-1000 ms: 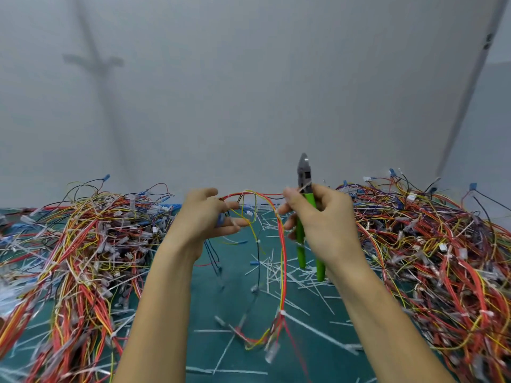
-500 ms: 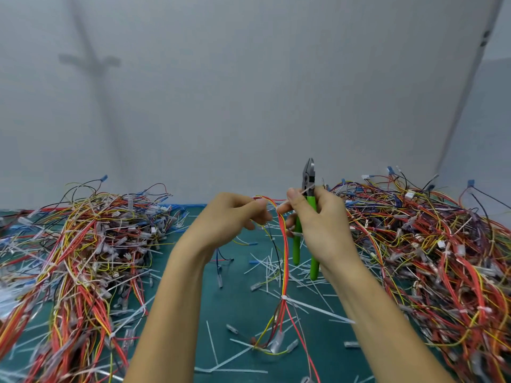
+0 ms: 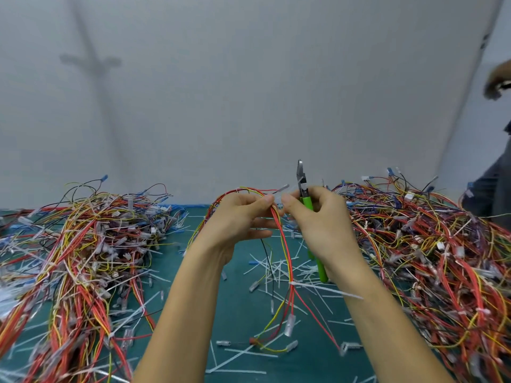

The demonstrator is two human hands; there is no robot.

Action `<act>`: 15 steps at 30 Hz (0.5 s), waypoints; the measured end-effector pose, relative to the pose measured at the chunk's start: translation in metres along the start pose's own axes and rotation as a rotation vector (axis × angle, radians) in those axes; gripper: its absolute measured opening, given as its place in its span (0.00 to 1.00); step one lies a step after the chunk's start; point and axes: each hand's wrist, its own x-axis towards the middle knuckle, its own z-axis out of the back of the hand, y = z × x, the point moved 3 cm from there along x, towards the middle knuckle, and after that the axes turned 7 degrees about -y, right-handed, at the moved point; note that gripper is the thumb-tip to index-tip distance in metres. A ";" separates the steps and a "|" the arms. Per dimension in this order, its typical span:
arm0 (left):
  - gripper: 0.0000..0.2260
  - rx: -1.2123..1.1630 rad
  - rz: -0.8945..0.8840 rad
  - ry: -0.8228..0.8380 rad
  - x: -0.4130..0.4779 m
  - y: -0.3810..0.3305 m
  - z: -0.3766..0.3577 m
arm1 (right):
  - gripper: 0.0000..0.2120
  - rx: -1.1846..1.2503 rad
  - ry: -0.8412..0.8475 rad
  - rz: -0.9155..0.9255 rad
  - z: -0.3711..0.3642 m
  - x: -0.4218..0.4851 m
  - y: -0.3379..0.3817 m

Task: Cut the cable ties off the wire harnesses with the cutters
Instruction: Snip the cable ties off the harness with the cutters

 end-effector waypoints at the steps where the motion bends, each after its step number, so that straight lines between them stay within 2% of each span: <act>1: 0.10 -0.002 -0.006 -0.015 0.000 0.000 -0.001 | 0.06 -0.055 -0.010 0.024 0.001 0.000 0.001; 5: 0.12 -0.001 -0.026 -0.086 0.002 0.000 0.002 | 0.11 -0.182 0.038 0.034 0.010 0.003 0.004; 10: 0.11 -0.060 -0.057 -0.181 0.003 0.002 0.004 | 0.14 -0.456 0.238 0.047 0.017 0.005 0.003; 15: 0.10 -0.136 -0.070 -0.156 0.004 0.003 0.002 | 0.31 -0.565 0.314 0.069 0.015 -0.001 -0.001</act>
